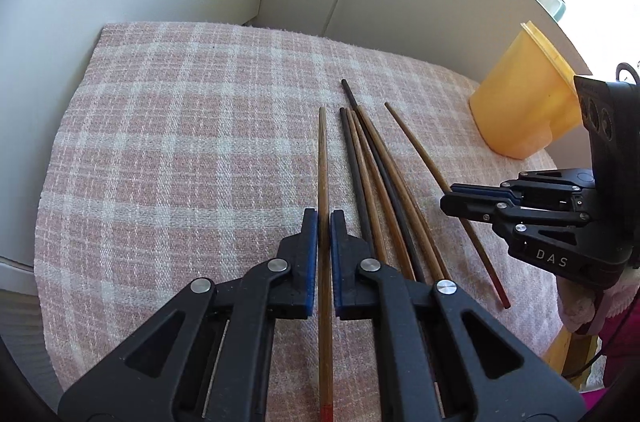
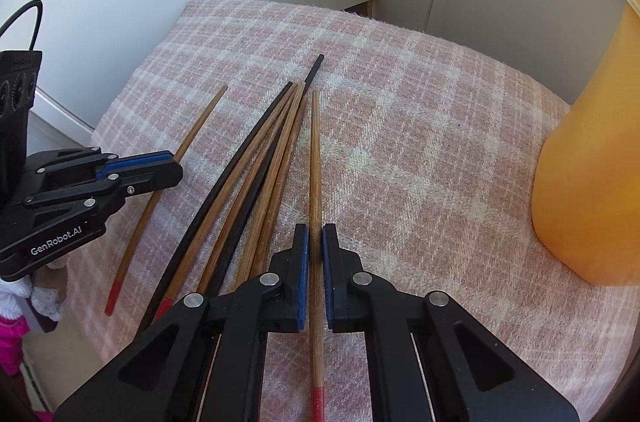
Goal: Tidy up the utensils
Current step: 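Grasp a red-tipped wooden chopstick with the left gripper while the right gripper grasps another, then lift both held chopsticks upright and carry them over the yellow container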
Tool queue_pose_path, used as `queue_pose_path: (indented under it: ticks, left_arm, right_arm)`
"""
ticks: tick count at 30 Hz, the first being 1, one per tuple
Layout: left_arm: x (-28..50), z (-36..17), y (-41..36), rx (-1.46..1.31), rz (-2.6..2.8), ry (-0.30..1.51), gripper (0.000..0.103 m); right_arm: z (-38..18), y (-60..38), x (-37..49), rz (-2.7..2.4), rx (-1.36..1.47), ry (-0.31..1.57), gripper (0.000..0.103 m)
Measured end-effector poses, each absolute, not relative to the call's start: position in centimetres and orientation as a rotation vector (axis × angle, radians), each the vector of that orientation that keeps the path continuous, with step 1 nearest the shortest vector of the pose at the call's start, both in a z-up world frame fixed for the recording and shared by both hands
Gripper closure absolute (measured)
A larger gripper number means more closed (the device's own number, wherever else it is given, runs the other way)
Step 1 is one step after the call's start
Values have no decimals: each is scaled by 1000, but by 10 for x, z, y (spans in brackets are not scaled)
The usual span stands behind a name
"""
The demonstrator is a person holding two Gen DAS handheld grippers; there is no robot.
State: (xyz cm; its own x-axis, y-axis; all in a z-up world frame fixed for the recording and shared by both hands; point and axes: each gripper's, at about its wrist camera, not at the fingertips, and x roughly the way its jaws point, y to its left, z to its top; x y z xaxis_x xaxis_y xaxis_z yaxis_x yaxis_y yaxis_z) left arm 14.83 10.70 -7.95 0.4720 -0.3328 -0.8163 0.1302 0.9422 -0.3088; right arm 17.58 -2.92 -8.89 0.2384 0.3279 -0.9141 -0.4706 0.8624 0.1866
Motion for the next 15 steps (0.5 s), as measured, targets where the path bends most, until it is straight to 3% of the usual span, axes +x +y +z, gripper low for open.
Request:
queue_pose_path:
  ticks: [15]
  left_arm:
    - [107, 3, 124, -262, -318, 746, 99]
  right_arm:
    - [-14, -71, 130, 516, -85, 844, 98]
